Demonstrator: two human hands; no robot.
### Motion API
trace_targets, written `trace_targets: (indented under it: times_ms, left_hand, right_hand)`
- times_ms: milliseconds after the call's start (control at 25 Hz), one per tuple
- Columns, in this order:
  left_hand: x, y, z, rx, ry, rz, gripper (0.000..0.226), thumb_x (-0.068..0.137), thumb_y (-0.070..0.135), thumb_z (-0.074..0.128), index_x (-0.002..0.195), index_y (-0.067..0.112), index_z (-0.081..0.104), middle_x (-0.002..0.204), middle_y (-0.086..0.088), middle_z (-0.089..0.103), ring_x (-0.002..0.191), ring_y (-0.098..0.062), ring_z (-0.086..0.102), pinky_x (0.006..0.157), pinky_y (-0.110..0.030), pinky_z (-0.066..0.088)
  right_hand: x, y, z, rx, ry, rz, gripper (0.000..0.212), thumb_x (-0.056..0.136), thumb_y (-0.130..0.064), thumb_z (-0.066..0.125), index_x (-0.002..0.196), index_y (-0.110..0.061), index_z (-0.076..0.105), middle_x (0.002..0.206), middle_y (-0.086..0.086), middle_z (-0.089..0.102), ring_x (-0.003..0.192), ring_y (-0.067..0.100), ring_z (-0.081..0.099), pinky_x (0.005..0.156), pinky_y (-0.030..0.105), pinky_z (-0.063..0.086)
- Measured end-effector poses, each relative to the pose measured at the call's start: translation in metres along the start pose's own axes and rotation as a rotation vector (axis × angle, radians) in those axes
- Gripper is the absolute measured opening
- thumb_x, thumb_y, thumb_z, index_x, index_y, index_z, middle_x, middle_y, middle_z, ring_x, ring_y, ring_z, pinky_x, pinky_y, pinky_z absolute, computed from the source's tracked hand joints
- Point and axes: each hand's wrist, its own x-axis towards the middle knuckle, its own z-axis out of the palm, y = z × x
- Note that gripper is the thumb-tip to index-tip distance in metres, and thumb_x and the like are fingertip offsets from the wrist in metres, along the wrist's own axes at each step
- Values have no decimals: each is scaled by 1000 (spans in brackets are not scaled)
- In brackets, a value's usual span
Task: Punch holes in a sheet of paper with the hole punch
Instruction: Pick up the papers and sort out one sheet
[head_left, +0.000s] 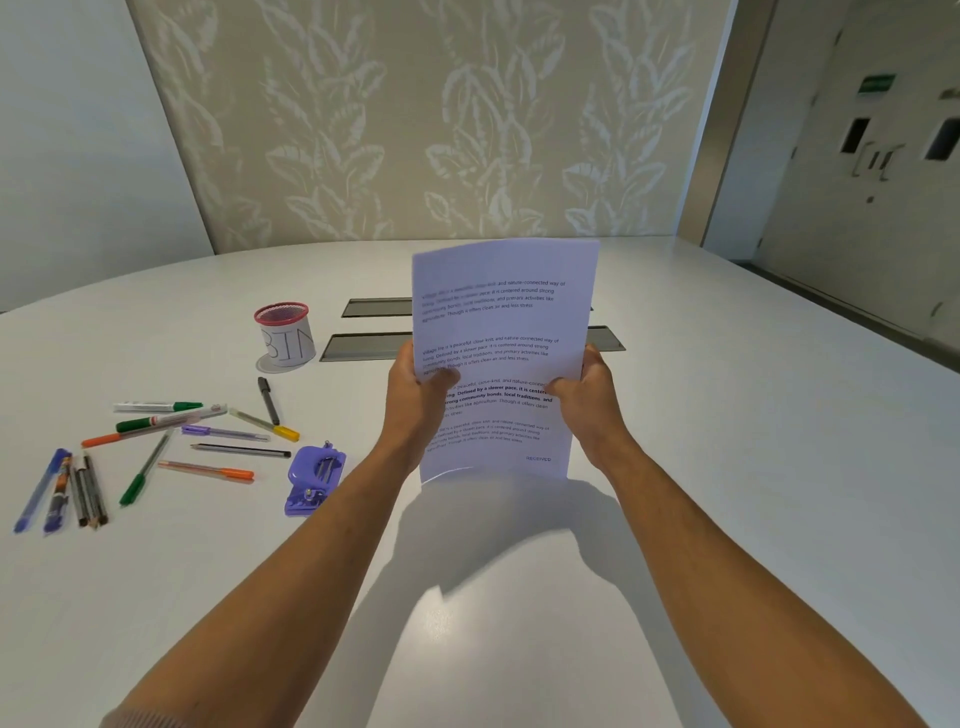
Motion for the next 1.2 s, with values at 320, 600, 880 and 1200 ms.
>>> trace_targets:
  times_ms: [320,600,880,1200]
  left_hand:
    - [-5,-10,-2,-10,-13,-80,18,87,15,64,105,17,63,97,-2,72,86,-29,69,65,-34,58]
    - [-1,-8,-3,-72,-37,-89,35,80,33,69,110,16,64,102,-5,74,86,-30,72,72,-44,61]
    - [4,-1,16,-409,85,-203,33,86,13,69,118,8,60,105,-10,72,91,-31,71,76,-46,60]
    - [-8,-6,35,-455,-12,-196,33,84,15,69,116,18,60,115,-13,68,102,-35,67,85,-48,57]
  right_hand:
    - [-4,14,3,-64,22,-16,44,85,4,54,107,-32,45,102,-8,59,91,8,60,51,7,47]
    - [-2,20,-4,0,57,-4,42,83,-1,65,104,-34,49,108,-3,66,92,14,64,55,11,50]
    - [-23,40,-17,614,7,302,67,74,-12,71,136,-15,47,120,11,62,107,30,61,79,39,52]
    - [-16,39,-15,732,23,178,47,86,3,60,130,-14,56,118,8,69,100,24,67,75,34,58]
